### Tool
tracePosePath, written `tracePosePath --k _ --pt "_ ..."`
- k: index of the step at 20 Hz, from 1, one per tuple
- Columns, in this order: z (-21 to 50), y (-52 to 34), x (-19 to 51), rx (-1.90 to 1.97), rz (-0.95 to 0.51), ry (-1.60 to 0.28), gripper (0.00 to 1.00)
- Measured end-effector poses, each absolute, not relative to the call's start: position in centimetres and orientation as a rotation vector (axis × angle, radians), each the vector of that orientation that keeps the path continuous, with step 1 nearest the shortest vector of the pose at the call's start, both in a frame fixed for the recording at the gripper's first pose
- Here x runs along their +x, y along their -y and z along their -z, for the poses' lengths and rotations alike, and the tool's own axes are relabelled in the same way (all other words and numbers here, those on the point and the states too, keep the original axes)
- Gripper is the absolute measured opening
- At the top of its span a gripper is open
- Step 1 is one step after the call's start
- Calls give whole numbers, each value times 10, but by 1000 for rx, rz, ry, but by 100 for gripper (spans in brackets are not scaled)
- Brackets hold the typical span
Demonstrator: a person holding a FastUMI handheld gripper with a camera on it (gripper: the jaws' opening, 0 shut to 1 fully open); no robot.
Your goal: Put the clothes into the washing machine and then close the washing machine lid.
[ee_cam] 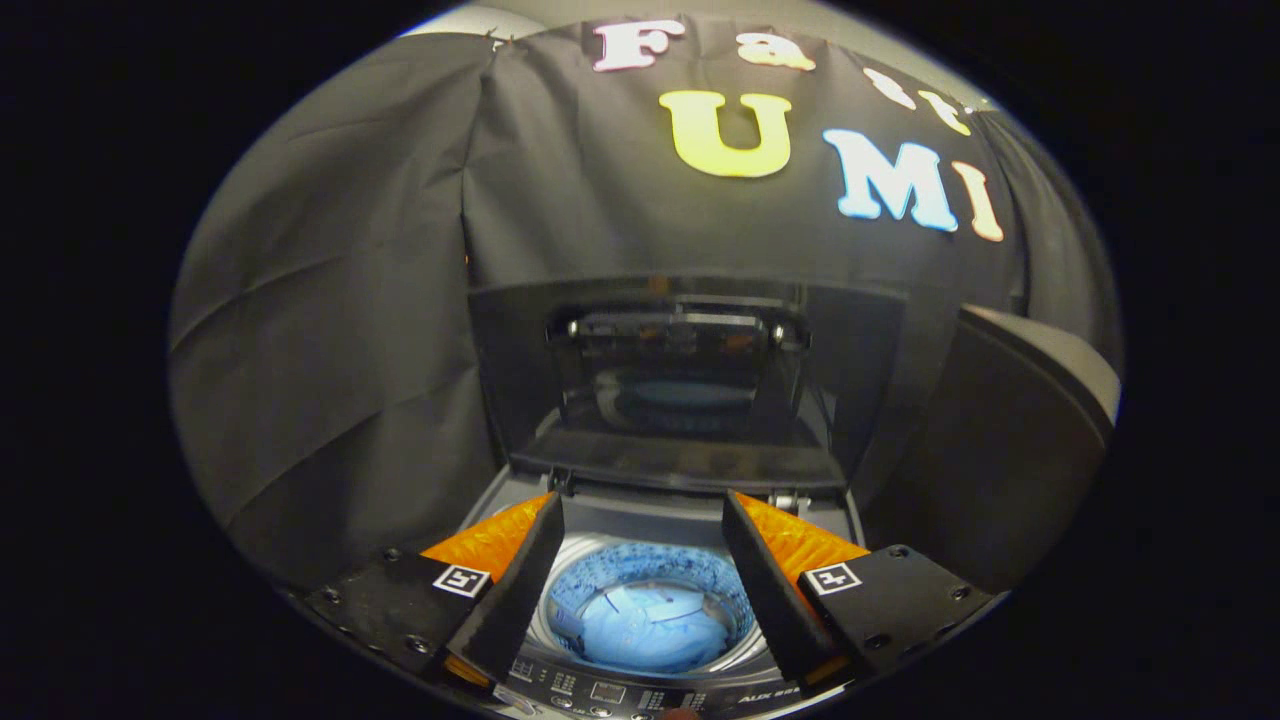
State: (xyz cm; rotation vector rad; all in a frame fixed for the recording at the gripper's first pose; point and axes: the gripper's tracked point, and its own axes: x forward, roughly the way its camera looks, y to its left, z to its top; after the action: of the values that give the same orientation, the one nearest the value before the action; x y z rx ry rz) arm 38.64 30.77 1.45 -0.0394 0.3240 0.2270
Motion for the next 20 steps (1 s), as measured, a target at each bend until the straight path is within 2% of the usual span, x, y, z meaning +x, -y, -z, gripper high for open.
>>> tracePosePath --k 8,20 --pt "-101 -323 418 -12 -229 -137 98" --pt "-142 -333 518 0 -123 -121 98"
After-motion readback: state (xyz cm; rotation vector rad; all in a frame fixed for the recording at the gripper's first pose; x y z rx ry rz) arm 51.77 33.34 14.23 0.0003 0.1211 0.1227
